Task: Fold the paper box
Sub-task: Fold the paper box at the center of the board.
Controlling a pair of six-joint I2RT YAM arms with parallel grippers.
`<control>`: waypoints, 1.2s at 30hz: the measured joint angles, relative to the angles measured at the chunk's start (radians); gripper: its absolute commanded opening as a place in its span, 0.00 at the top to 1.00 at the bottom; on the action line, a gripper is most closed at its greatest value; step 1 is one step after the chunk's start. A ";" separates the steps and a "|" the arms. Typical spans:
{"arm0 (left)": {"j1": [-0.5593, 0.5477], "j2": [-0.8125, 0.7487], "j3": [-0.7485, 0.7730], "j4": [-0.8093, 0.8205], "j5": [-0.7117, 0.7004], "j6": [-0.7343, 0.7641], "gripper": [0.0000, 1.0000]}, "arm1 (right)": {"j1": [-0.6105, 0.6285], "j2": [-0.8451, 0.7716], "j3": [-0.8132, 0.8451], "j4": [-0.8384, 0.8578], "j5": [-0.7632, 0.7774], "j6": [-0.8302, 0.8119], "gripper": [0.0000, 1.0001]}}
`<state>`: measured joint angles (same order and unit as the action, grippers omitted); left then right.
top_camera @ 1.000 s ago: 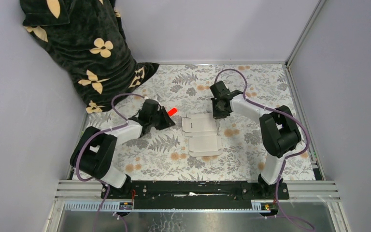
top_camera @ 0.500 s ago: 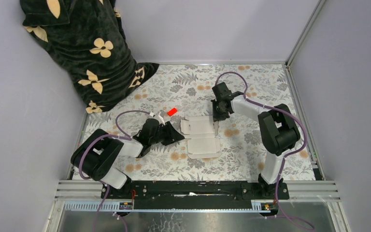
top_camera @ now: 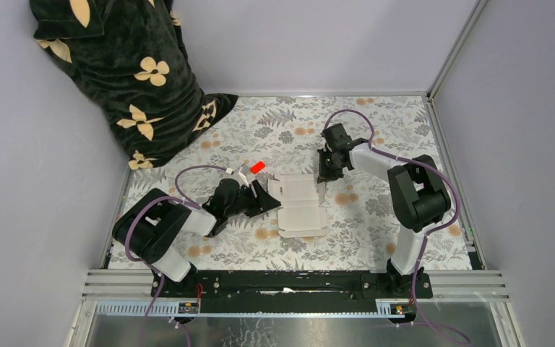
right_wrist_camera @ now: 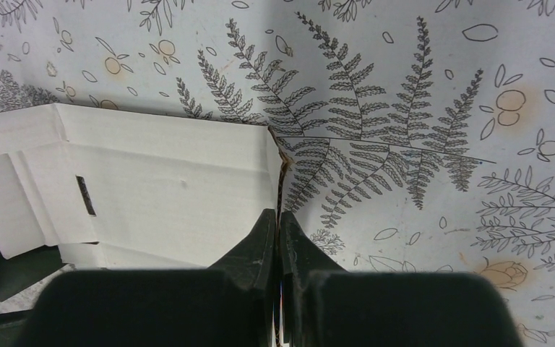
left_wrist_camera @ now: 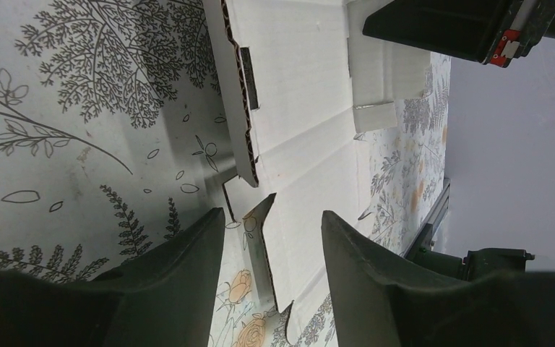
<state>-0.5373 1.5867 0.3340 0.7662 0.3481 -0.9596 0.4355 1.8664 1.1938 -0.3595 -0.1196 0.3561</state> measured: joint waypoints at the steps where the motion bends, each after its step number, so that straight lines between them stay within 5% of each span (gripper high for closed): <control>1: 0.000 0.000 0.000 0.000 0.000 0.000 0.40 | -0.005 0.000 -0.004 0.006 -0.014 0.002 1.00; 8: 0.000 0.000 0.000 0.001 -0.010 0.000 0.40 | -0.031 -0.001 -0.021 0.034 -0.077 0.005 1.00; 23: -0.021 0.002 0.047 -0.047 -0.062 0.008 0.61 | -0.032 -0.003 -0.037 0.063 -0.111 0.005 1.00; 36: -0.105 0.006 0.181 -0.253 -0.170 0.055 0.65 | -0.032 -0.009 -0.040 0.058 -0.090 0.005 1.00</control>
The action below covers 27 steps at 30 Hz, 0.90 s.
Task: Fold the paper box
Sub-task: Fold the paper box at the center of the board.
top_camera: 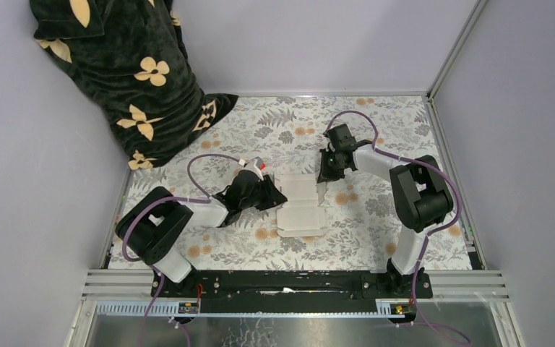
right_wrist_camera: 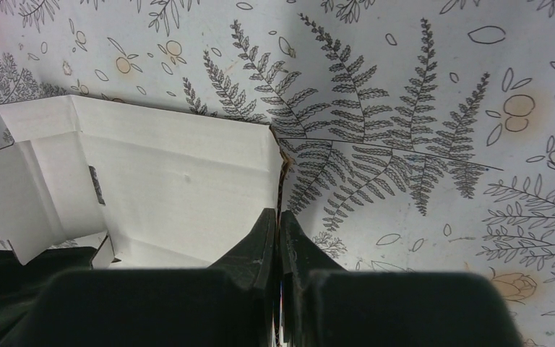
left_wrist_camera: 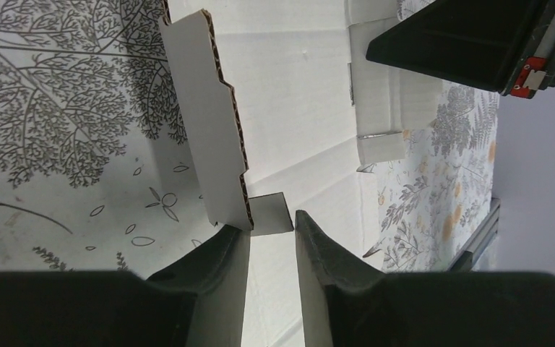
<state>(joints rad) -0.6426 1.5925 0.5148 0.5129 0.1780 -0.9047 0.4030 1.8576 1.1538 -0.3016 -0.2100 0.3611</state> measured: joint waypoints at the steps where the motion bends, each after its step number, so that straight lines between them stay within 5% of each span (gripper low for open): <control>1: -0.006 0.003 0.010 -0.011 -0.007 0.003 0.65 | 0.000 -0.002 0.000 -0.002 0.006 0.000 1.00; 27: -0.104 0.132 0.211 -0.201 -0.078 0.049 0.65 | 0.009 -0.006 -0.002 -0.004 0.037 -0.001 0.96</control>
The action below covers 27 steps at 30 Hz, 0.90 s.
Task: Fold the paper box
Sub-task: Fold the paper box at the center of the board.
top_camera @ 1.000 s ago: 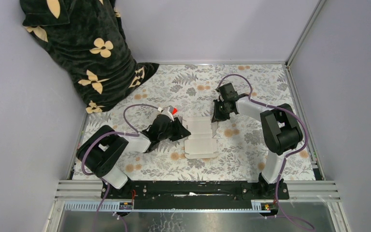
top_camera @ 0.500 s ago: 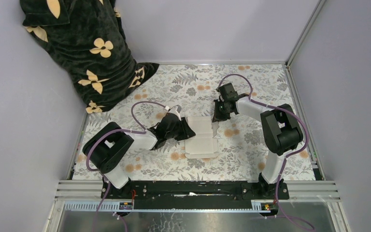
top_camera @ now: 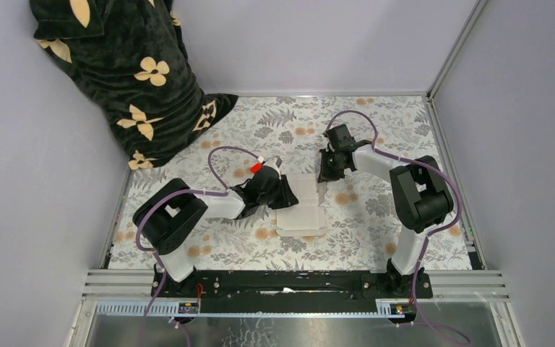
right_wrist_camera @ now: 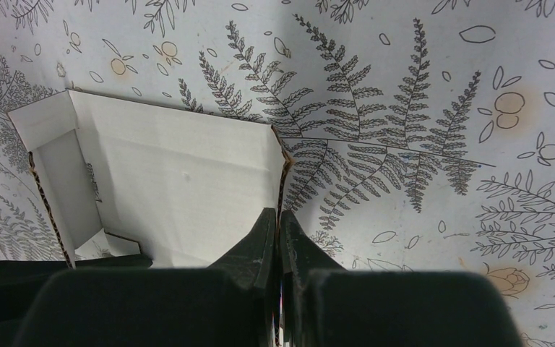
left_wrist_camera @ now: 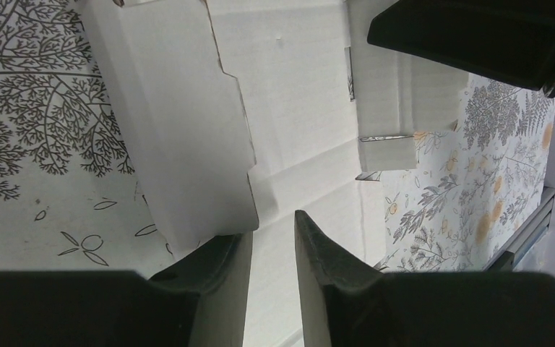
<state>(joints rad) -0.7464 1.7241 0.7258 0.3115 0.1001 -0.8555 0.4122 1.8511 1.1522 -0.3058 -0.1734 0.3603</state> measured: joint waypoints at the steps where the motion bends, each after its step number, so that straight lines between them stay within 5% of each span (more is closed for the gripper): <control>1: -0.002 0.001 0.000 0.000 0.000 0.000 0.65 | 0.000 -0.001 0.000 0.000 0.000 0.000 0.94; 7: -0.006 0.002 -0.002 0.007 -0.006 0.001 0.65 | 0.002 -0.004 0.001 -0.011 0.008 -0.001 0.89; 27: -0.004 0.005 -0.033 0.087 0.064 0.040 0.62 | 0.010 -0.011 0.011 -0.063 0.054 -0.014 0.92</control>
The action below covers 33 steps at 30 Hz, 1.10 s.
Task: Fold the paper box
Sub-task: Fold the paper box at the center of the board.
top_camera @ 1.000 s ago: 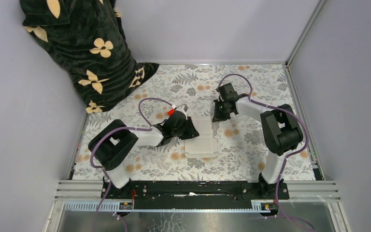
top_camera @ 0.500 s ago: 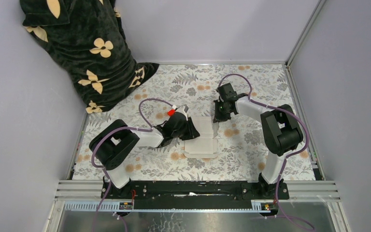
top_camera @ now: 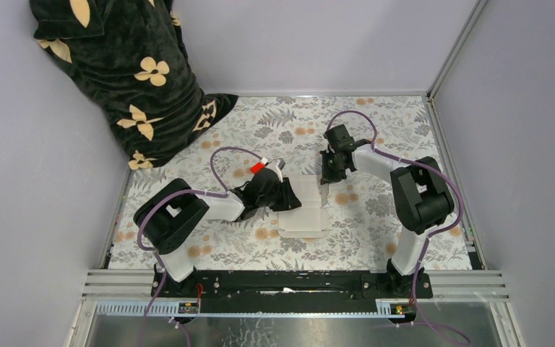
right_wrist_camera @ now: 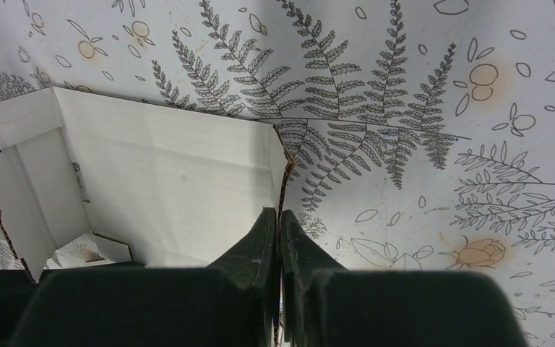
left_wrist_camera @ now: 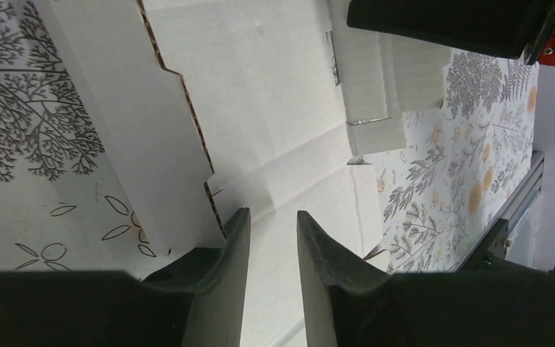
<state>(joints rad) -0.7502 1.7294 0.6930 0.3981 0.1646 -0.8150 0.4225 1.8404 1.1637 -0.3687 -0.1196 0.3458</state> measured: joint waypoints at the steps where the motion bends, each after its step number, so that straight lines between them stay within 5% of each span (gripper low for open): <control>1: 0.000 0.000 0.000 0.000 0.008 0.002 0.61 | 0.000 -0.001 0.000 -0.002 0.003 -0.001 0.92; 11: 0.007 -0.032 -0.006 0.024 0.131 0.010 0.43 | 0.001 -0.003 0.000 -0.013 0.007 -0.010 0.92; 20: 0.007 -0.190 0.025 -0.031 0.140 0.040 0.43 | 0.001 -0.004 0.000 -0.016 0.007 -0.010 0.92; 28: 0.027 -0.288 0.002 -0.167 0.009 0.035 0.58 | 0.001 -0.004 0.000 -0.016 0.006 -0.010 0.92; 31: 0.043 -0.297 -0.046 -0.182 -0.019 0.015 0.95 | 0.001 -0.004 0.000 -0.015 0.006 -0.010 0.92; 33: 0.054 -0.290 -0.073 -0.193 -0.031 0.012 0.99 | 0.001 -0.004 0.000 -0.015 0.006 -0.010 0.92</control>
<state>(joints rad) -0.6960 1.4395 0.6201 0.2054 0.1337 -0.8032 0.4236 1.8366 1.1641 -0.3840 -0.1135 0.3363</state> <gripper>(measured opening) 0.090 0.084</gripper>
